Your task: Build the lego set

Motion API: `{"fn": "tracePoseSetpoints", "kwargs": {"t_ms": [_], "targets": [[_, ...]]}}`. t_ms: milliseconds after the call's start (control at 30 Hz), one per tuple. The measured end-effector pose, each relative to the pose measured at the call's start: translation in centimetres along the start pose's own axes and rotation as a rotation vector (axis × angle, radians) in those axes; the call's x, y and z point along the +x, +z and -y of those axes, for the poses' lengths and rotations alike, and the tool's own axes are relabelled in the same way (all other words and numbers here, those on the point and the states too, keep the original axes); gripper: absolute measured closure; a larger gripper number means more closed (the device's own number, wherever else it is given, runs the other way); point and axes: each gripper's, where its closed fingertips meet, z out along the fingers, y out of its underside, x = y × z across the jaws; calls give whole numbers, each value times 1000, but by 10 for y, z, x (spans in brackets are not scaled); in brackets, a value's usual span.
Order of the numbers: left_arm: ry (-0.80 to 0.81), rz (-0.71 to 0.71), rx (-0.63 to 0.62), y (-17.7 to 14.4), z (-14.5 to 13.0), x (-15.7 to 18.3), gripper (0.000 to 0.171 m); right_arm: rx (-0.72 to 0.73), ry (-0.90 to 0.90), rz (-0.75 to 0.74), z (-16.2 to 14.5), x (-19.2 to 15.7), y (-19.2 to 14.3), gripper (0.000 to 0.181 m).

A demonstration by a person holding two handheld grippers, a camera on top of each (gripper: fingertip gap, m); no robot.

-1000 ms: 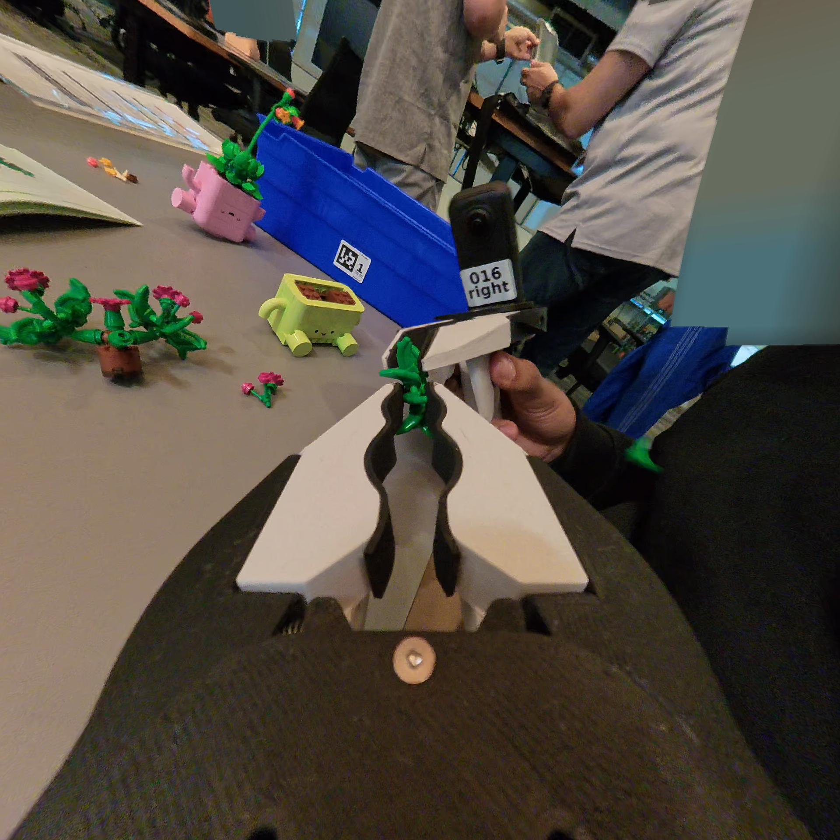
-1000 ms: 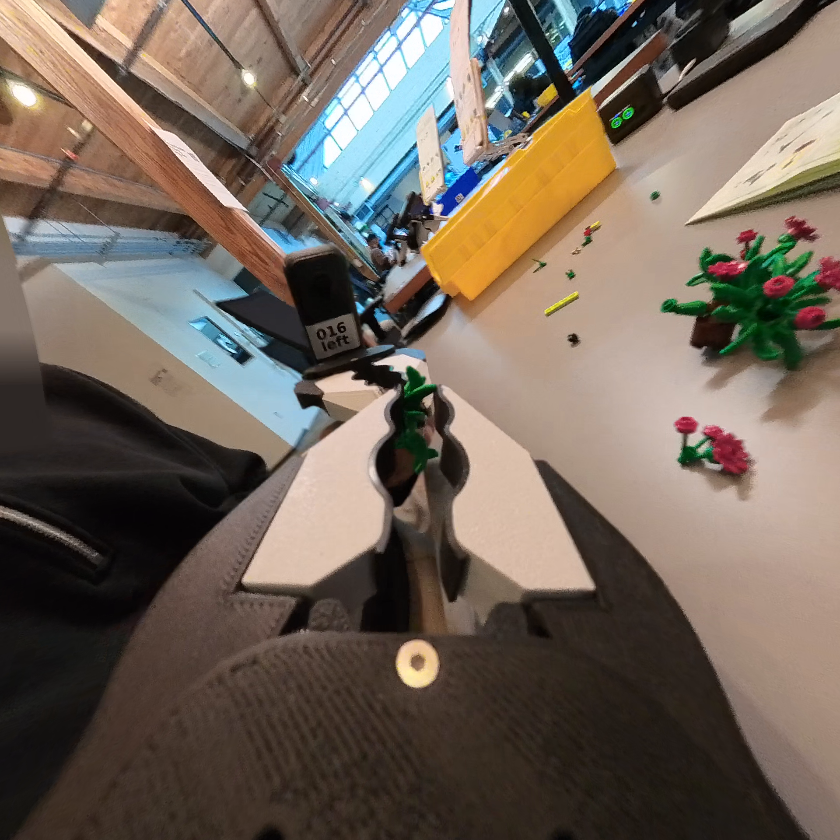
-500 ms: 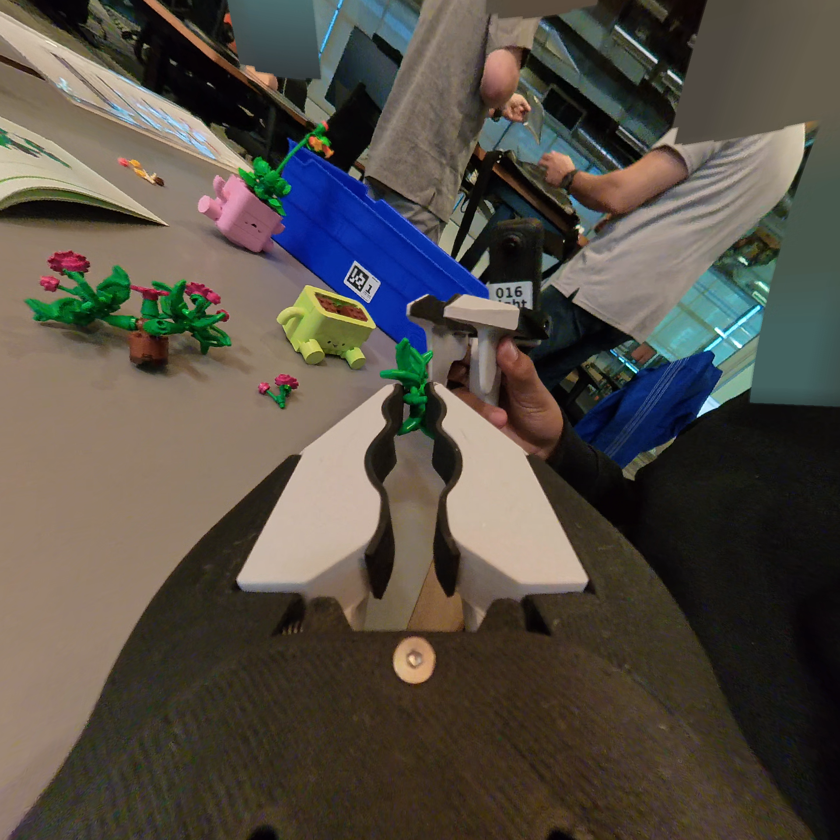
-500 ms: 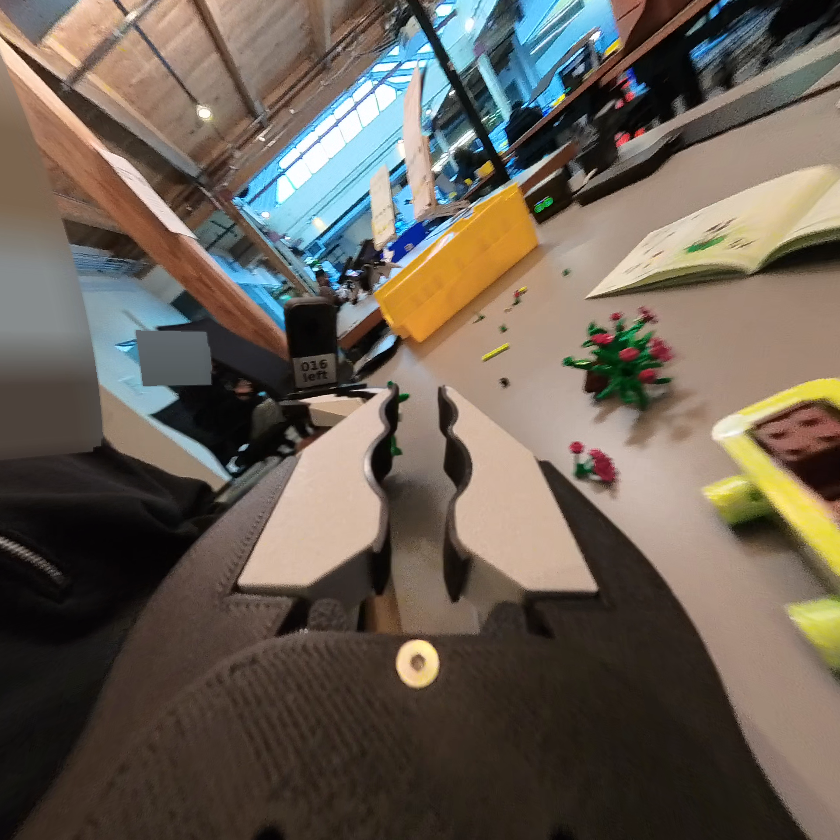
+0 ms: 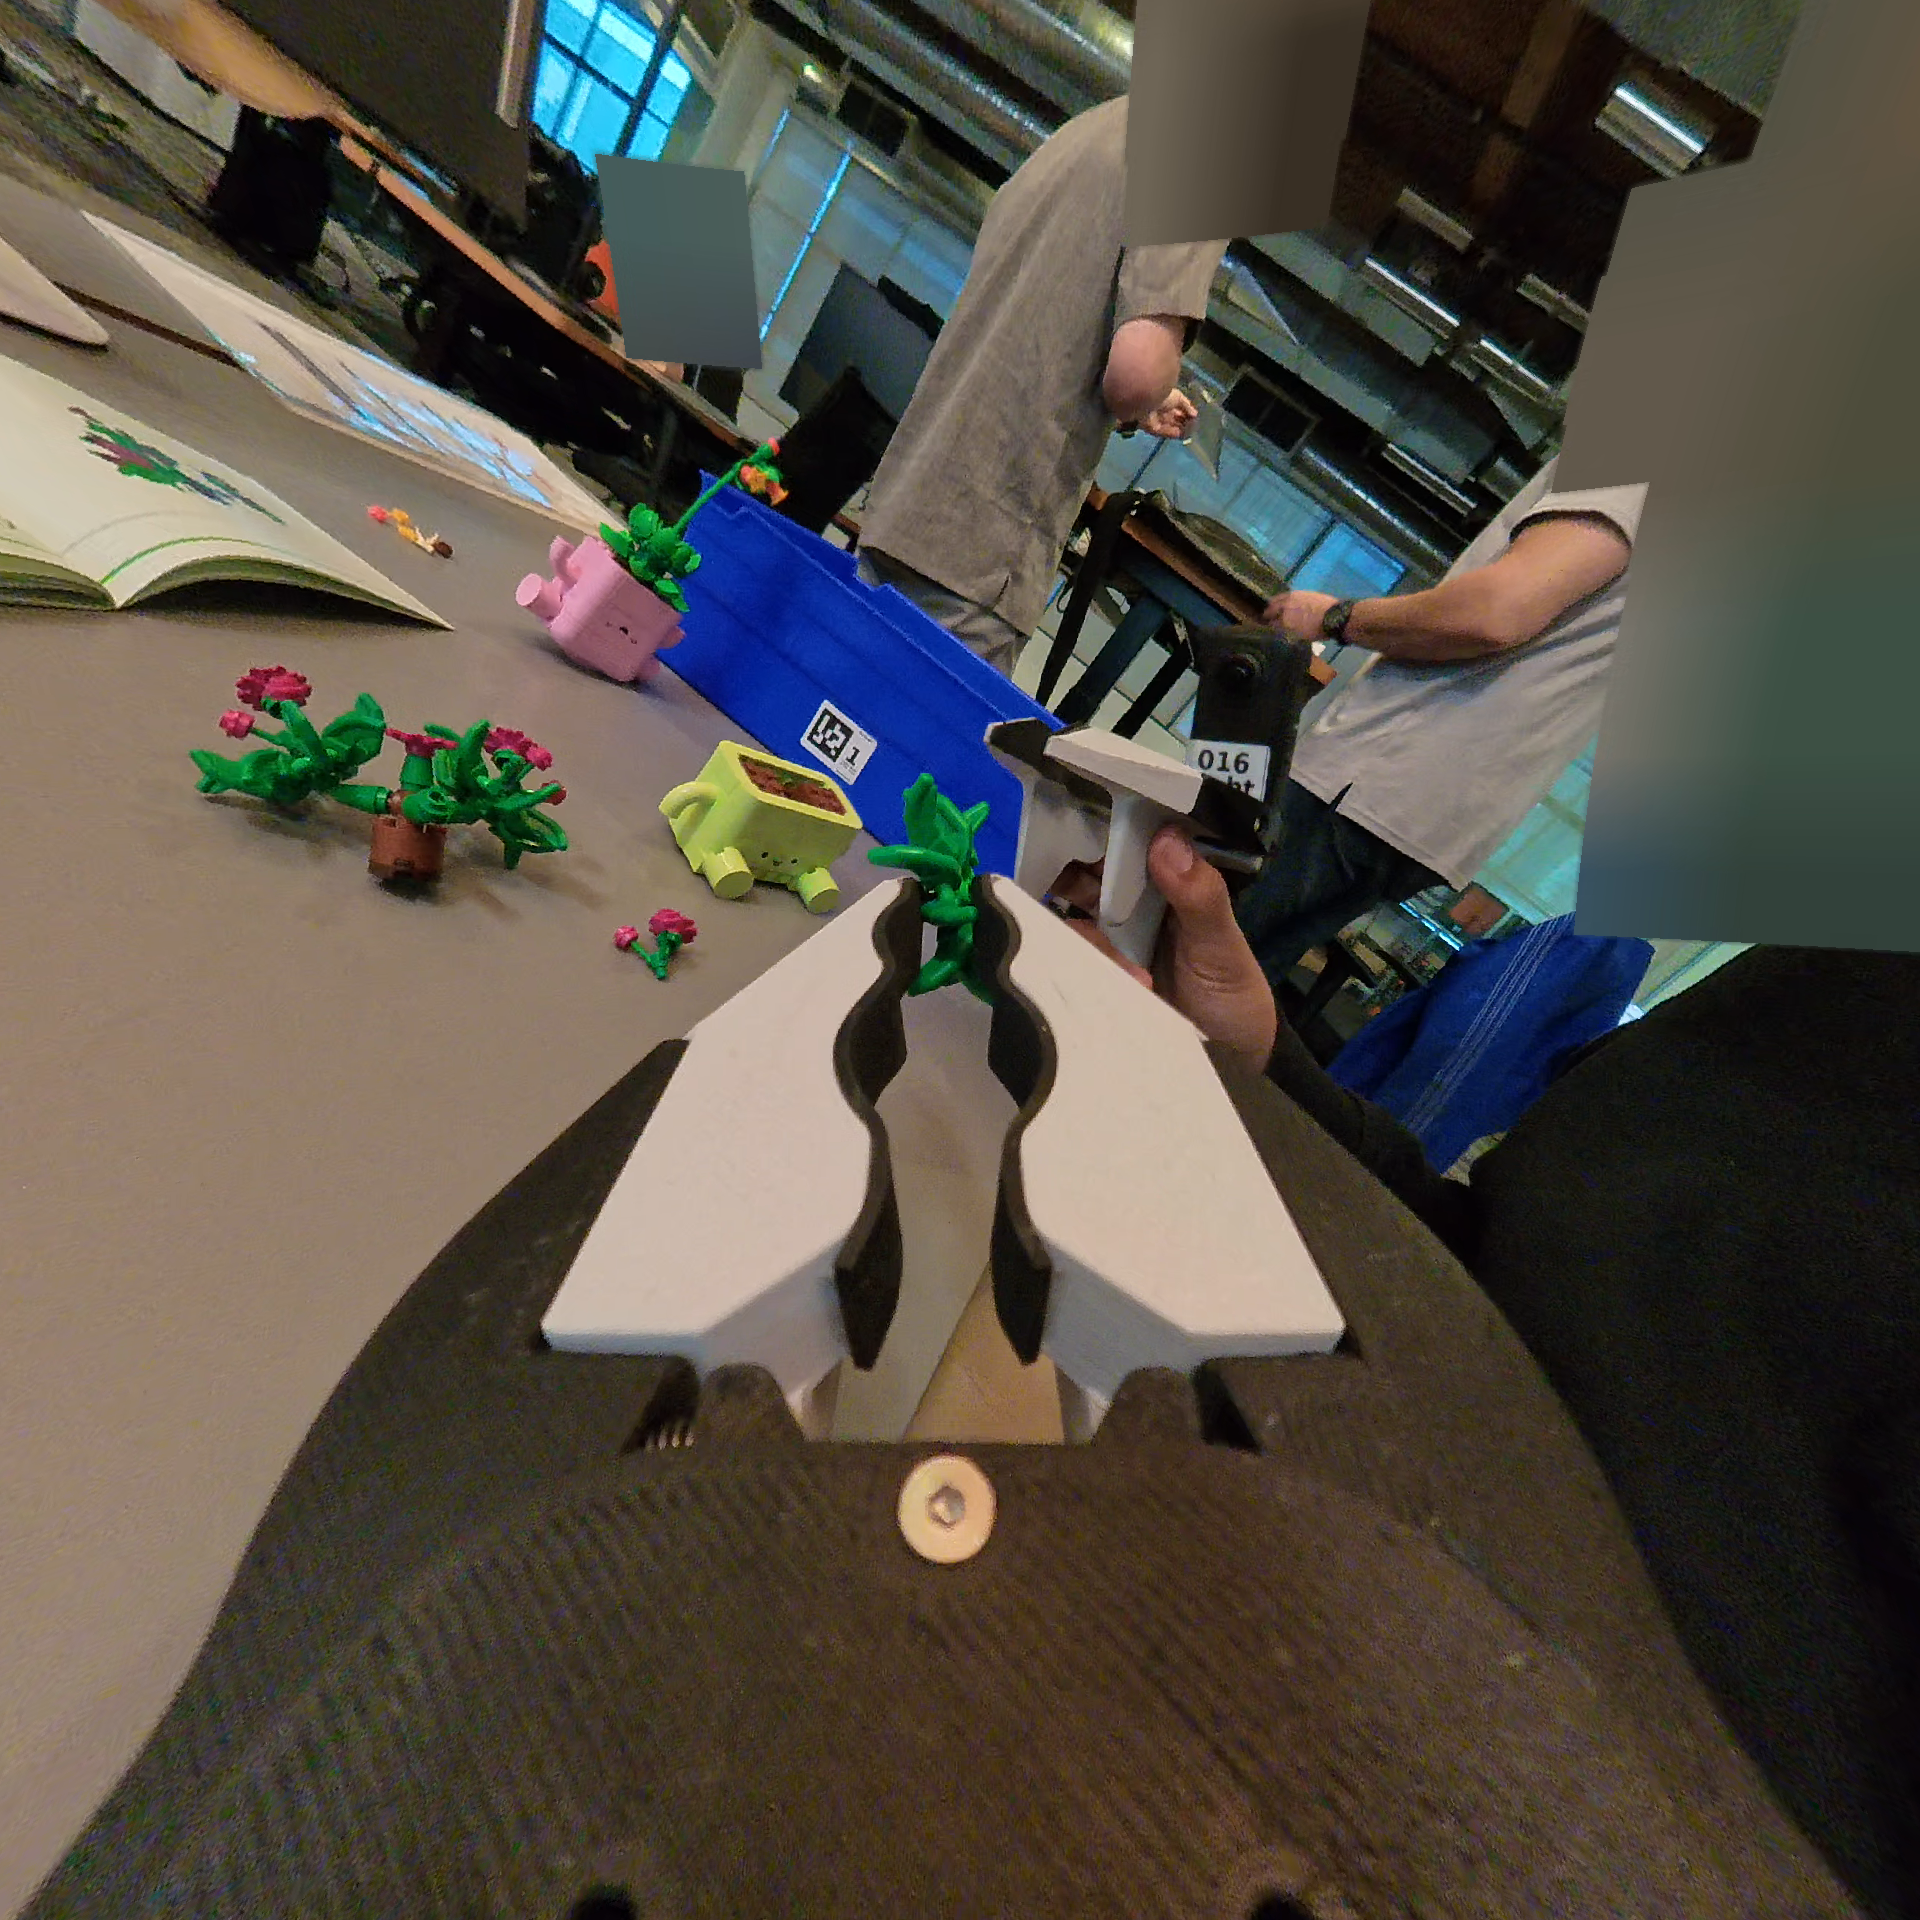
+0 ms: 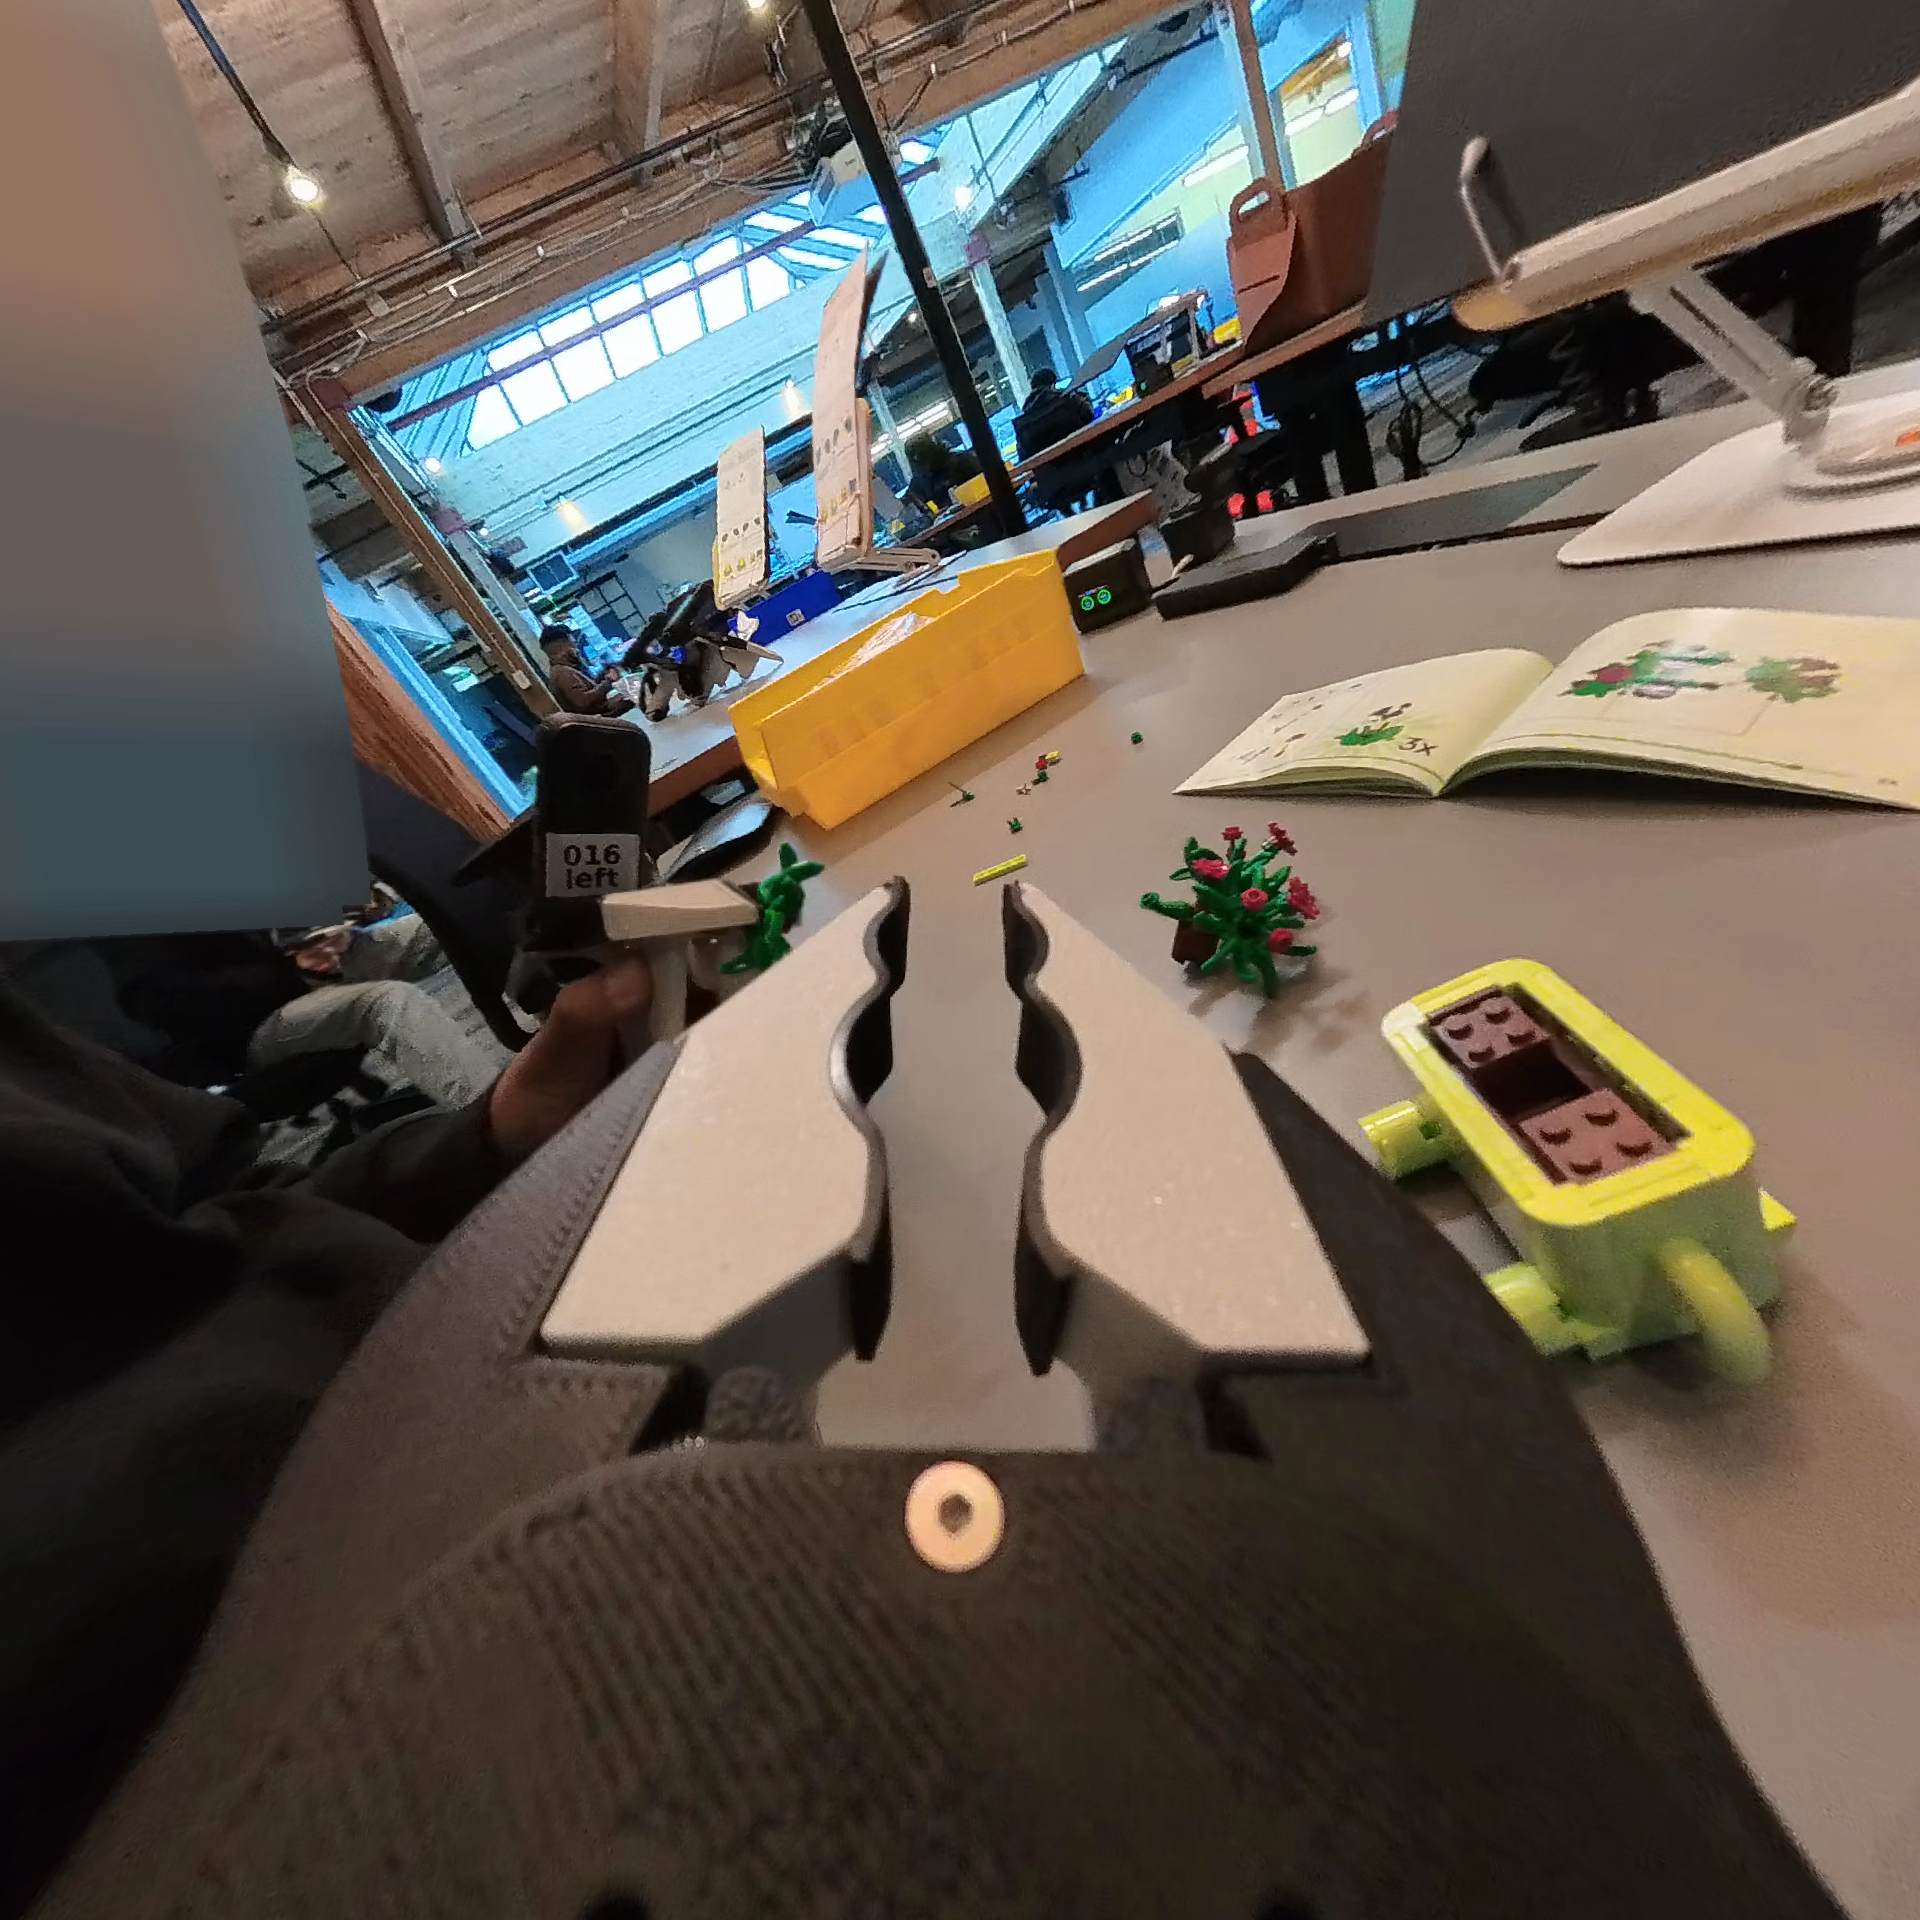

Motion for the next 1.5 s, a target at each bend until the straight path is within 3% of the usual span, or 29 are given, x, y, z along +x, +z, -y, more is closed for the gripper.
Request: {"fn": "tracePoseSetpoints", "kwargs": {"t_ms": [200, 300, 400, 533, 667, 800, 967, 1133, 1200, 1367, 1500], "targets": [[7, 13, 25, -15, -21, 25, 165, 33, -25, -35, -14, -16, -34, 163], [-22, 6, 17, -22, -42, 44, 165, -31, -23, 49, -33, -45, -56, 166], [-80, -19, 3, -27, -64, 62, 165, -285, -83, 194, -76, -89, -87, 166], [-207, -80, -24, -28, -90, 85, 165, -749, -244, 78, -166, -91, -135, 176], [-291, -132, -39, -28, -104, 103, 165, -890, -34, 178, -202, -120, -152, 172], [-320, -163, -31, -31, -108, 114, 165, -1011, 18, 88, -228, -111, -168, 158], [-333, -182, -43, -31, -110, 120, 165, -1051, 82, 99, -240, -117, -167, 156], [-336, -172, -51, -30, -111, 116, 165, -1071, 80, 123, -244, -122, -163, 181], [-348, -166, -55, -30, -112, 113, 165, -1070, 76, 148, -245, -125, -161, 181], [-395, -147, -81, -30, -120, 104, 165, -953, -11, 183, -227, -127, -145, 181], [-435, -142, -116, -27, -129, 99, 165, -778, -185, 114, -198, -118, -121, 181]]}}
